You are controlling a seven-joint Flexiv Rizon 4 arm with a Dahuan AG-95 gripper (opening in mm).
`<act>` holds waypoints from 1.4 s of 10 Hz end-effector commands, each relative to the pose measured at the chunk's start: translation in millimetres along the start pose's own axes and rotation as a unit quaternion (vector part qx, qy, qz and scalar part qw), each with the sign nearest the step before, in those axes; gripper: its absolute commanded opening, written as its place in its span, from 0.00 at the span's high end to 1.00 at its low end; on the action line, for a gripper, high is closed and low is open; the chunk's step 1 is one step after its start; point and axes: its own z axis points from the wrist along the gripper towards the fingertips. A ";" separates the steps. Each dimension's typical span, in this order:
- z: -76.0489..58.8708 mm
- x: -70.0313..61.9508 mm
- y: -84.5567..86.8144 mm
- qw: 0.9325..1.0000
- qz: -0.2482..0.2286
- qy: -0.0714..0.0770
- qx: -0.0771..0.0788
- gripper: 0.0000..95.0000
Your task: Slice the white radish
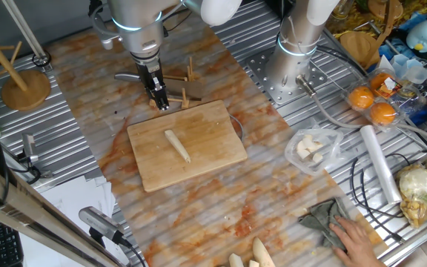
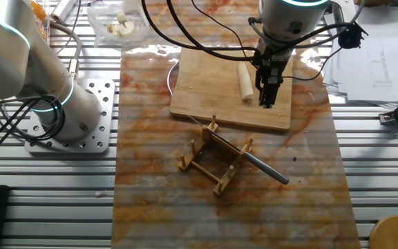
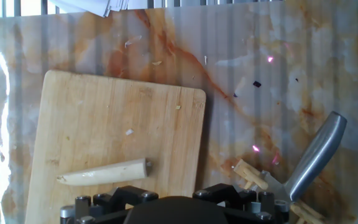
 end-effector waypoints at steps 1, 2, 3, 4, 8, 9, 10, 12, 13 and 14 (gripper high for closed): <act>0.0 0.0 0.0 0.999 -0.042 0.004 -0.010 1.00; 0.0 0.0 0.0 0.999 -0.042 0.004 -0.010 1.00; 0.0 0.0 0.0 0.999 -0.042 0.004 -0.010 1.00; 0.1 0.0 0.0 0.999 -0.040 0.005 -0.010 1.00; 0.3 -0.2 -0.5 1.000 0.009 0.010 0.001 1.00; 0.7 -0.4 -0.9 0.998 0.057 0.008 0.006 1.00; 3.4 -1.0 -2.7 0.994 0.105 0.014 0.026 1.00; 16.5 -1.3 -16.8 0.990 0.130 0.018 0.049 1.00; 21.2 -0.3 -31.9 0.990 0.130 0.020 0.049 1.00; 23.0 3.5 -49.4 0.991 0.129 0.021 0.041 1.00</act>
